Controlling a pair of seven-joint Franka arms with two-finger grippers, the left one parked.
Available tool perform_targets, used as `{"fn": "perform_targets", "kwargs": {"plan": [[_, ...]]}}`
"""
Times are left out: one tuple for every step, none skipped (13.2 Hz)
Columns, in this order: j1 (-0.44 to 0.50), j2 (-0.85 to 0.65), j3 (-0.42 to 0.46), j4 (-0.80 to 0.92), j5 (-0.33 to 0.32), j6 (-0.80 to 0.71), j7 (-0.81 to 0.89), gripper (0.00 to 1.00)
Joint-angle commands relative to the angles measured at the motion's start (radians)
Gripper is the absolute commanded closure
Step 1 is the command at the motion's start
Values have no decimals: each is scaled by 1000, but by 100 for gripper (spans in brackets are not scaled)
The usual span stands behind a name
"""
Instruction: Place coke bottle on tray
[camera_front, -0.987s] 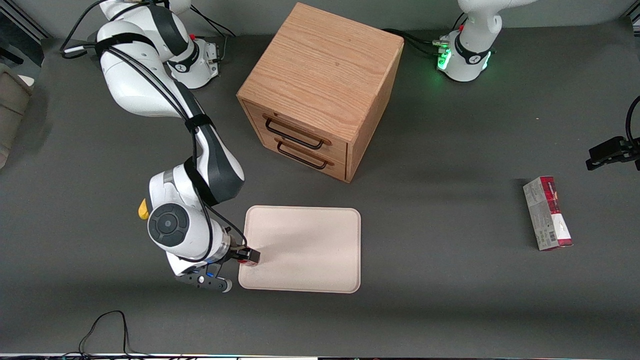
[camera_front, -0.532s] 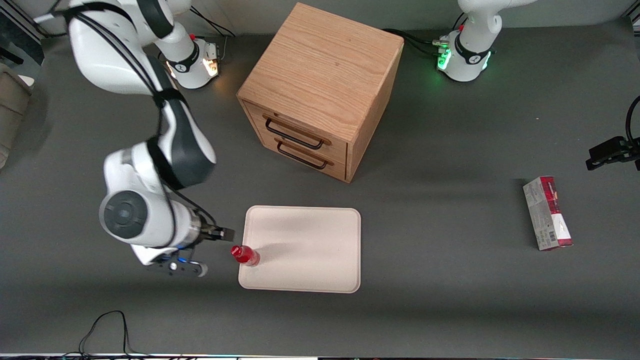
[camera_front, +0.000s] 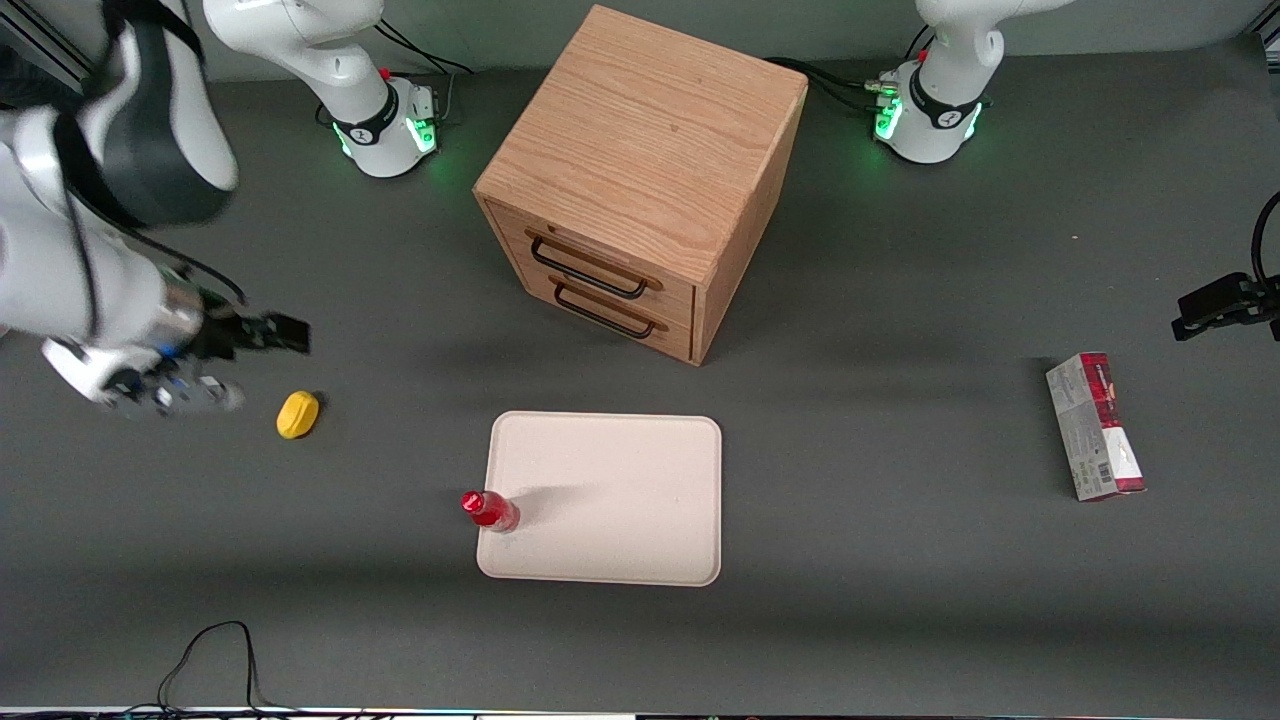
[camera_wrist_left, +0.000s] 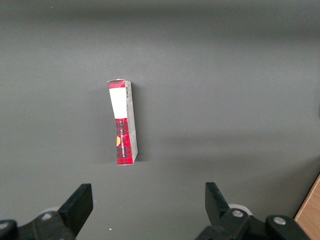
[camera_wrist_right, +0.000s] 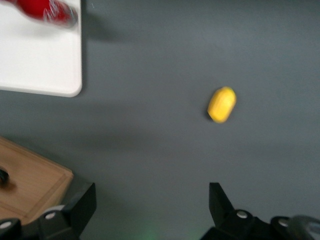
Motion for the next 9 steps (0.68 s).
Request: {"fn": "perform_targets", "kwargs": {"plan": [[11,-239,-20,-243,-22,56,-43,0],[8,-275,-18,-263,-38,47,-43,0],[-4,-284,-14,-259,-38,39,-42,0],[-40,-280,1,-236,-34,36,-42,0],[-58,-269,32,-210,-30,30,-37,0],[-68,-245,43,-179,-27,30,-28,0],[-68,-217,43,-144,-26,22,-26,0],[-68,-182,43,-101,-23,-2,-26,0],[-68,-148,43,-48,-14,-33,-28,0]]}}
